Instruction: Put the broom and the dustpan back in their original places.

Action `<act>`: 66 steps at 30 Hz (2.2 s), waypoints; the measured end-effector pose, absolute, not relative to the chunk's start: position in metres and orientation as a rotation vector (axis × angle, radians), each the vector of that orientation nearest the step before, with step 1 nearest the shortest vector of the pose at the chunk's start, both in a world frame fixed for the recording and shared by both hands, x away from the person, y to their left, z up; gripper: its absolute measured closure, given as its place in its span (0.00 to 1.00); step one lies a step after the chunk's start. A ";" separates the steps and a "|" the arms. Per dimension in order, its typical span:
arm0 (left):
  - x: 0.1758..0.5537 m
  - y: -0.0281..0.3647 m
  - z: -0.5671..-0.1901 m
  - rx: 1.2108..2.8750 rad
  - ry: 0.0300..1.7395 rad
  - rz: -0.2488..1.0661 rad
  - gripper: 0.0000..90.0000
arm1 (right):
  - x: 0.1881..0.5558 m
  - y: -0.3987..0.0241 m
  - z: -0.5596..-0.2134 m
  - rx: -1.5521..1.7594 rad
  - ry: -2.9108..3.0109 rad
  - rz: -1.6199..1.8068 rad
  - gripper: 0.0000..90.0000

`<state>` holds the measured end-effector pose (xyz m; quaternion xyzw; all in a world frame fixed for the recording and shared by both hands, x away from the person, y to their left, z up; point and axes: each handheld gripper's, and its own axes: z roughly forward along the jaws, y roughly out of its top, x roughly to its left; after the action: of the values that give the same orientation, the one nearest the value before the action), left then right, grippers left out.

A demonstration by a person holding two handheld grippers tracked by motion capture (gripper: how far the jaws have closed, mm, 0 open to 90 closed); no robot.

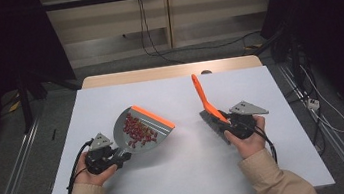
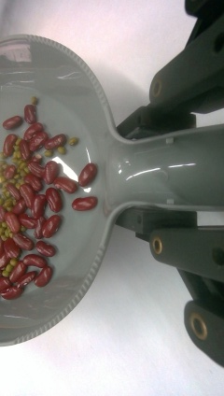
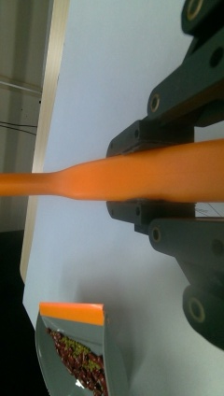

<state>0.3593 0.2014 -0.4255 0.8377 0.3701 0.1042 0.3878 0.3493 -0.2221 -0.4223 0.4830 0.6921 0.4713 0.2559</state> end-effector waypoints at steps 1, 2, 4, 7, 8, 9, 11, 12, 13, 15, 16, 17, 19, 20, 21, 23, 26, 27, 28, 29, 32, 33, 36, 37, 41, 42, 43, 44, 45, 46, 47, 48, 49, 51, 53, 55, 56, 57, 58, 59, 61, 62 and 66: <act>0.360 0.202 -0.426 2.126 0.952 0.271 0.71 | 0.349 -0.224 -0.423 1.318 1.874 1.276 0.79; 0.360 0.204 -0.426 2.126 0.958 0.279 0.71 | 0.348 -0.227 -0.423 1.322 1.871 1.275 0.79; 0.361 0.206 -0.426 2.128 0.979 0.278 0.71 | 0.347 -0.231 -0.423 1.329 1.863 1.266 0.79; 0.363 0.208 -0.428 2.099 1.011 0.287 0.71 | 0.347 -0.236 -0.423 1.338 1.850 1.261 0.79; 0.363 0.209 -0.428 2.103 1.017 0.288 0.71 | 0.347 -0.238 -0.423 1.342 1.846 1.260 0.79; 0.363 0.209 -0.428 2.099 1.027 0.288 0.71 | 0.346 -0.239 -0.423 1.342 1.845 1.256 0.79; 0.364 0.211 -0.429 2.097 1.041 0.288 0.71 | 0.346 -0.242 -0.424 1.345 1.841 1.245 0.79; 0.365 0.212 -0.429 2.096 1.046 0.294 0.71 | 0.346 -0.244 -0.424 1.348 1.839 1.242 0.79; 0.365 0.212 -0.430 2.086 1.056 0.296 0.71 | 0.345 -0.245 -0.424 1.351 1.836 1.239 0.79; 0.366 0.214 -0.431 2.088 1.066 0.296 0.71 | 0.345 -0.248 -0.424 1.353 1.833 1.231 0.79; 0.366 0.215 -0.431 2.087 1.071 0.303 0.71 | 0.344 -0.250 -0.425 1.356 1.832 1.233 0.79; 0.367 0.216 -0.431 2.089 1.078 0.304 0.71 | 0.344 -0.251 -0.425 1.363 1.827 1.230 0.79; 0.367 0.217 -0.432 2.090 1.093 0.304 0.71 | 0.344 -0.255 -0.425 1.371 1.824 1.222 0.79; 0.368 0.218 -0.433 2.093 1.097 0.305 0.71 | 0.343 -0.256 -0.425 1.375 1.820 1.220 0.79; 0.368 0.218 -0.434 2.084 1.109 0.313 0.71 | 0.343 -0.258 -0.425 1.376 1.816 1.215 0.79; 0.369 0.219 -0.434 2.078 1.134 0.316 0.71 | 0.343 -0.260 -0.425 1.377 1.815 1.215 0.79; 0.370 0.222 -0.435 2.068 1.166 0.324 0.71 | 0.342 -0.265 -0.425 1.382 1.810 1.211 0.79; 0.370 0.223 -0.435 2.070 1.172 0.330 0.71 | 0.342 -0.266 -0.425 1.384 1.805 1.207 0.79; 0.371 0.224 -0.436 2.071 1.180 0.334 0.71 | 0.342 -0.267 -0.425 1.386 1.805 1.204 0.79; 0.371 0.225 -0.436 2.072 1.186 0.337 0.71 | 0.342 -0.268 -0.425 1.385 1.807 1.203 0.79; 0.372 0.226 -0.437 2.071 1.216 0.343 0.71 | 0.341 -0.270 -0.426 1.392 1.803 1.196 0.79; 0.373 0.227 -0.437 2.077 1.220 0.348 0.71 | 0.341 -0.271 -0.426 1.393 1.798 1.193 0.79; 0.374 0.228 -0.438 2.078 1.250 0.361 0.71 | 0.341 -0.274 -0.426 1.396 1.787 1.189 0.79; 0.374 0.228 -0.438 2.073 1.257 0.370 0.71 | 0.341 -0.275 -0.425 1.400 1.787 1.185 0.79; 0.377 0.231 -0.439 2.061 1.303 0.389 0.71 | 0.341 -0.280 -0.426 1.406 1.780 1.172 0.79; 0.378 0.232 -0.440 2.056 1.314 0.395 0.71 | 0.341 -0.281 -0.426 1.410 1.776 1.168 0.79; 0.378 0.233 -0.440 2.055 1.326 0.393 0.71 | 0.341 -0.283 -0.426 1.412 1.773 1.161 0.79; 0.379 0.233 -0.441 2.055 1.338 0.400 0.71 | 0.341 -0.285 -0.427 1.416 1.772 1.155 0.79; 0.379 0.234 -0.441 2.056 1.345 0.407 0.71 | 0.341 -0.287 -0.427 1.420 1.765 1.154 0.79; 0.380 0.234 -0.441 2.059 1.352 0.409 0.71 | 0.341 -0.289 -0.427 1.422 1.760 1.147 0.79; 0.381 0.234 -0.442 2.053 1.367 0.403 0.71 | 0.341 -0.290 -0.427 1.425 1.755 1.142 0.79; 0.382 0.234 -0.443 2.056 1.366 0.411 0.71 | 0.341 -0.292 -0.427 1.427 1.750 1.135 0.79; 0.382 0.234 -0.444 2.058 1.373 0.402 0.71 | 0.341 -0.294 -0.427 1.431 1.744 1.127 0.79; 0.382 0.234 -0.445 2.052 1.375 0.398 0.70 | 0.342 -0.298 -0.427 1.437 1.734 1.119 0.79; 0.382 0.233 -0.444 2.034 1.381 0.374 0.69 | 0.341 -0.303 -0.428 1.445 1.723 1.108 0.79; 0.381 0.232 -0.445 2.026 1.380 0.377 0.68 | 0.341 -0.306 -0.429 1.450 1.716 1.095 0.79; 0.380 0.231 -0.444 2.024 1.381 0.371 0.68 | 0.340 -0.308 -0.429 1.454 1.711 1.086 0.79; 0.380 0.231 -0.444 2.024 1.380 0.371 0.67 | 0.340 -0.310 -0.429 1.456 1.709 1.083 0.79; 0.379 0.230 -0.444 2.022 1.377 0.369 0.65 | 0.340 -0.312 -0.429 1.458 1.704 1.081 0.79; 0.378 0.230 -0.444 2.012 1.378 0.366 0.63 | 0.340 -0.313 -0.430 1.459 1.701 1.073 0.79; 0.376 0.229 -0.444 2.002 1.370 0.355 0.61 | 0.338 -0.316 -0.431 1.462 1.691 1.068 0.79; 0.375 0.228 -0.444 1.988 1.371 0.343 0.60 | 0.338 -0.318 -0.432 1.470 1.683 1.064 0.79; 0.370 0.225 -0.443 1.975 1.348 0.318 0.55 | 0.336 -0.322 -0.433 1.475 1.662 1.035 0.79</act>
<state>0.3705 0.2248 -0.4435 0.7648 0.5223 0.1230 0.3567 0.3362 -0.3219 -0.4327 0.5661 0.6381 0.3973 0.3383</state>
